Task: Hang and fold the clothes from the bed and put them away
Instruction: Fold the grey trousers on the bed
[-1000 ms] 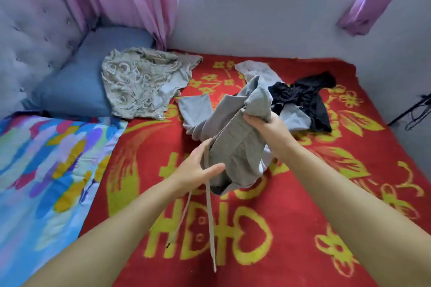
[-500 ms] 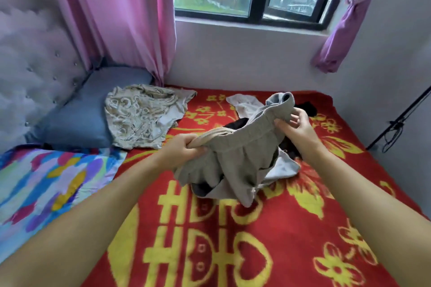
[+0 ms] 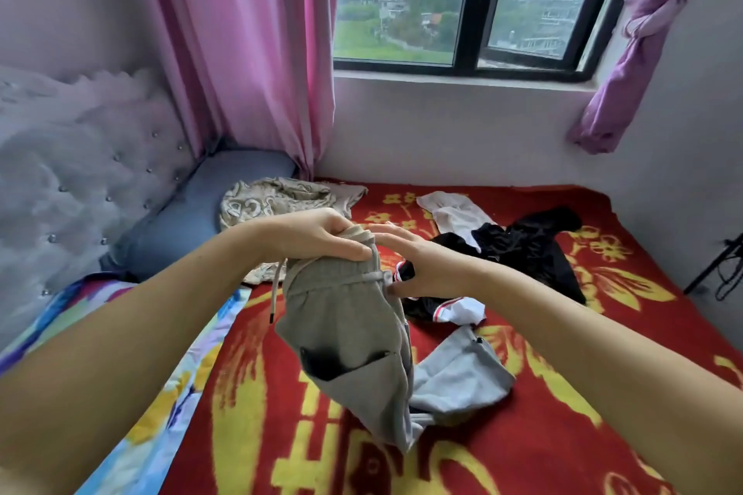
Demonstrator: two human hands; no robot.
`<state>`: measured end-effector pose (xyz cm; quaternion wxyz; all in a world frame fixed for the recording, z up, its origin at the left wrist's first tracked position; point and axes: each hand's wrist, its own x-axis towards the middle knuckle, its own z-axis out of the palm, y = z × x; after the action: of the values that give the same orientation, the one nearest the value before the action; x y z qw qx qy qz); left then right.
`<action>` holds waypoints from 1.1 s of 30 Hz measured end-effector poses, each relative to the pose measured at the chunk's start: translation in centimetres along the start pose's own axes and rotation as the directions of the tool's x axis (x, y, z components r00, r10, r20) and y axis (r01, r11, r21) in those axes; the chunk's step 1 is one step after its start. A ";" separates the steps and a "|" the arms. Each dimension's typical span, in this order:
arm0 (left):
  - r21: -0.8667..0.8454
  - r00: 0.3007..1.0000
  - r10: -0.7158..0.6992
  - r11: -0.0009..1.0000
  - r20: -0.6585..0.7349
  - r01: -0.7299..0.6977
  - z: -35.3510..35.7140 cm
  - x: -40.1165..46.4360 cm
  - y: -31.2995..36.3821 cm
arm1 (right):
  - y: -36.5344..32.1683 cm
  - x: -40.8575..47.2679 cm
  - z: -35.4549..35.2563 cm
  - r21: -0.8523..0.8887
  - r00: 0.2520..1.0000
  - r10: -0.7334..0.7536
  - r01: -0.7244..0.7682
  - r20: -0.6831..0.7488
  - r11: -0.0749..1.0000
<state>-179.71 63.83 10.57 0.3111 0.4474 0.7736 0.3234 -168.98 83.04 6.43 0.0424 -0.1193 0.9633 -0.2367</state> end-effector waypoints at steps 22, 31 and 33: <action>0.461 0.993 0.075 0.887 -0.087 -0.027 2.5 1.5 -1.4 | -2.4 -1.6 -6.3 -0.046 0.999 0.042 -0.043 -0.034 0.998; 0.171 0.944 0.278 0.954 -0.178 -0.248 4.2 1.5 1.5 | -3.1 -3.8 -7.7 0.039 0.990 0.065 -0.070 0.122 0.997; 0.175 0.952 0.265 0.956 -0.156 -0.237 4.6 2.2 3.3 | -3.7 -3.6 -8.4 0.045 0.993 0.067 -0.072 0.099 0.996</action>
<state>-175.40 68.14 9.95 0.1617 0.5344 0.7575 0.3383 -165.87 84.54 15.69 0.1005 -0.0961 0.9576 -0.2525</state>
